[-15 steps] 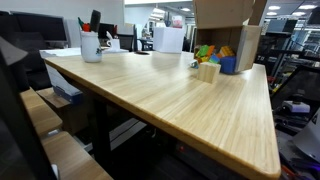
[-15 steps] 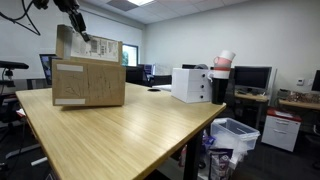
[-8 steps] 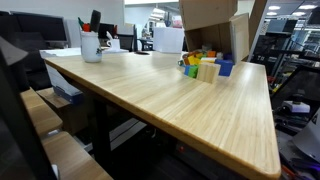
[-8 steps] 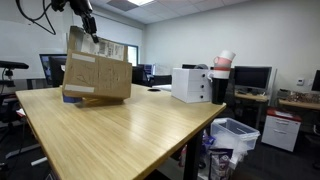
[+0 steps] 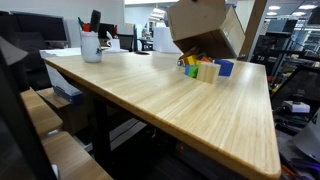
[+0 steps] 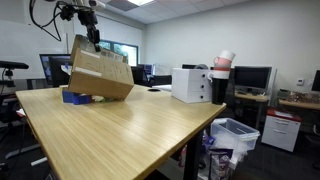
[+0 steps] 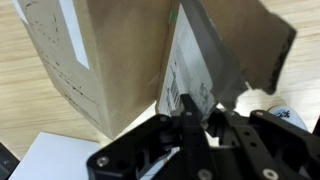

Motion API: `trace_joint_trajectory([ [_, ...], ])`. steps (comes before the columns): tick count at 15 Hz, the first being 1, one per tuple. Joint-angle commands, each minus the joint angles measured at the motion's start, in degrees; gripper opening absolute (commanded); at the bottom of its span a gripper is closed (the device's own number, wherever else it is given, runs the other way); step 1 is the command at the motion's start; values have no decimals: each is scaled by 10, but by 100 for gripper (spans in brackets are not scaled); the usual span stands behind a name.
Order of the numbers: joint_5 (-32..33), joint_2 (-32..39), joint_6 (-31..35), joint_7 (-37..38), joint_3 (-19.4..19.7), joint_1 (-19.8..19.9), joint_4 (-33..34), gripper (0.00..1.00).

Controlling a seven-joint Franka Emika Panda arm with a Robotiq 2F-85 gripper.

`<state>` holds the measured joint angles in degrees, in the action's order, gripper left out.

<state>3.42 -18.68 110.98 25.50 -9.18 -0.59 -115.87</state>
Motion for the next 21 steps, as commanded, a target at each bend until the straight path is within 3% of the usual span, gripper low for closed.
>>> trace_joint_trajectory([
  [1,-18,35,17,33,-5,-7,7,2],
  [12,-10,93,-6,61,-8,-20,38,2],
  [21,-11,150,-68,46,-1,-28,97,2],
])
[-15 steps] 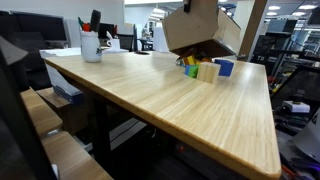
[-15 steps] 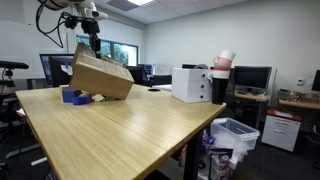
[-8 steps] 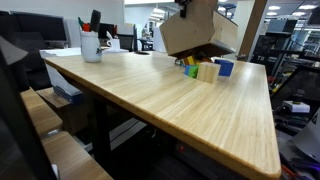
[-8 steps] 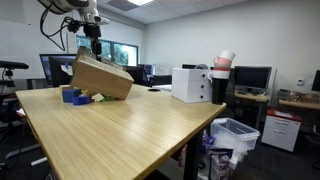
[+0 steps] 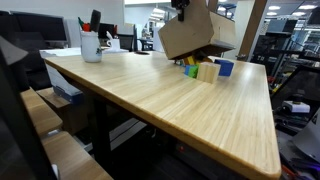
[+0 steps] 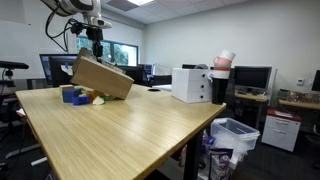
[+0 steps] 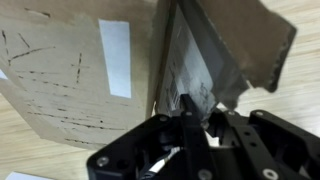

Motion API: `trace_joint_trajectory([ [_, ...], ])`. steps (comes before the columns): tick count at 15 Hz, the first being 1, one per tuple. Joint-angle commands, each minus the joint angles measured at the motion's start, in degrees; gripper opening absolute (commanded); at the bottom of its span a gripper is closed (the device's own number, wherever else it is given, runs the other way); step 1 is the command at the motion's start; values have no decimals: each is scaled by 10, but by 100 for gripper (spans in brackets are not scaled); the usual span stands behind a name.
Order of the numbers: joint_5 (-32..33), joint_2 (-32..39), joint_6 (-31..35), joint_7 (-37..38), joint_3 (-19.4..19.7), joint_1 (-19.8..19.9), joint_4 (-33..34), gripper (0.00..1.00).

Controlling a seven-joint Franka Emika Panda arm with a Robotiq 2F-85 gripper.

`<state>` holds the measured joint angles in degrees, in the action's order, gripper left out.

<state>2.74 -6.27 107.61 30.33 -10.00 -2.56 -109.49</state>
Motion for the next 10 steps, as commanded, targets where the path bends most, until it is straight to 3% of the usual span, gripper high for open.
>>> trace_joint_trajectory([
  [1,-3,31,-40,0,8,-9,39,2],
  [10,9,85,-110,1,14,-25,103,2],
])
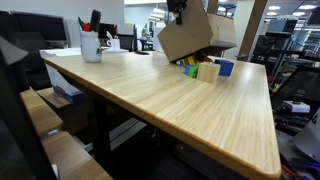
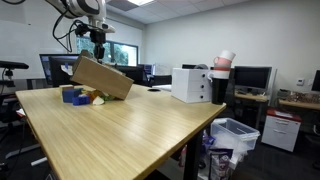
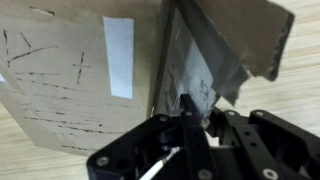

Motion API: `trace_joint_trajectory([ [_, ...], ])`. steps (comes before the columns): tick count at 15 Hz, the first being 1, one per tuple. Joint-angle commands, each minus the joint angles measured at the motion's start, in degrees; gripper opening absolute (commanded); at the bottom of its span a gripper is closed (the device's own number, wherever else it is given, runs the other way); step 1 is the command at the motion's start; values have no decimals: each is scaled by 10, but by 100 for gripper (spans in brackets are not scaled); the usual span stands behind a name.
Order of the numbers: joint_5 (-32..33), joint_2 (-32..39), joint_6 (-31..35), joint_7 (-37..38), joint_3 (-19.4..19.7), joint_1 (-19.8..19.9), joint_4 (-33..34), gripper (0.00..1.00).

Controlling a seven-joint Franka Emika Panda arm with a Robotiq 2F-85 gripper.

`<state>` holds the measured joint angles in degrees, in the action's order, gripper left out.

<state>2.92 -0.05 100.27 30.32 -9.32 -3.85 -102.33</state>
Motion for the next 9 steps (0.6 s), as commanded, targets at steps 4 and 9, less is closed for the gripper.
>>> trace_joint_trajectory([
  [4,14,52,-85,-18,10,-22,67,2],
  [9,22,82,-136,-20,14,-34,105,2],
])
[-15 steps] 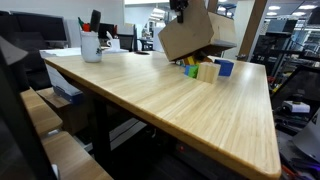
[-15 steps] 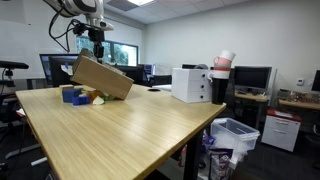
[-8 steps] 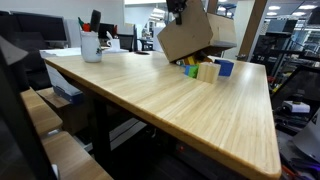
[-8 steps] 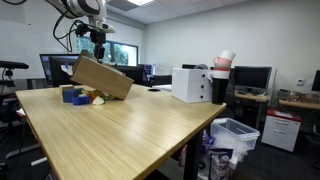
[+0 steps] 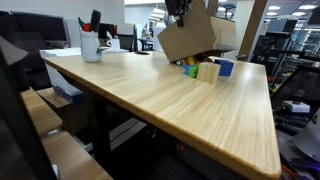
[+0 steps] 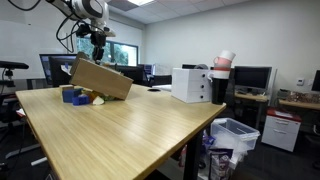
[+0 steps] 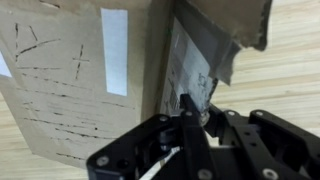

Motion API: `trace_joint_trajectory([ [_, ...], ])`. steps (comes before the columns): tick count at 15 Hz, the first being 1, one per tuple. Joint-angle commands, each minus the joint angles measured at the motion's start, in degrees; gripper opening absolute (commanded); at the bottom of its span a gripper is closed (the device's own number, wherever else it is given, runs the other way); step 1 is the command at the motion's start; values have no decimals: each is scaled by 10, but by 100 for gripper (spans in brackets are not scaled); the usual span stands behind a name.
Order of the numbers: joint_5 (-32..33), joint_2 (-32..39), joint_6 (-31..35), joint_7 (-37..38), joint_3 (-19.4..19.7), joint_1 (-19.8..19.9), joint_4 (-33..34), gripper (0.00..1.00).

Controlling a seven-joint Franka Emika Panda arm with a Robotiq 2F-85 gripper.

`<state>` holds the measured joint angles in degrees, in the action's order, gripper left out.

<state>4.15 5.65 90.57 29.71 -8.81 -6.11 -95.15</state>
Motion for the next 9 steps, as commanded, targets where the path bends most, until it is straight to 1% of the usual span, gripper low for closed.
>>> trace_joint_trajectory([
  [1,10,27,-39,-7,11,-14,37,2],
  [4,13,21,-34,3,16,-19,36,2],
  [9,7,-9,-14,57,26,-18,11,2],
])
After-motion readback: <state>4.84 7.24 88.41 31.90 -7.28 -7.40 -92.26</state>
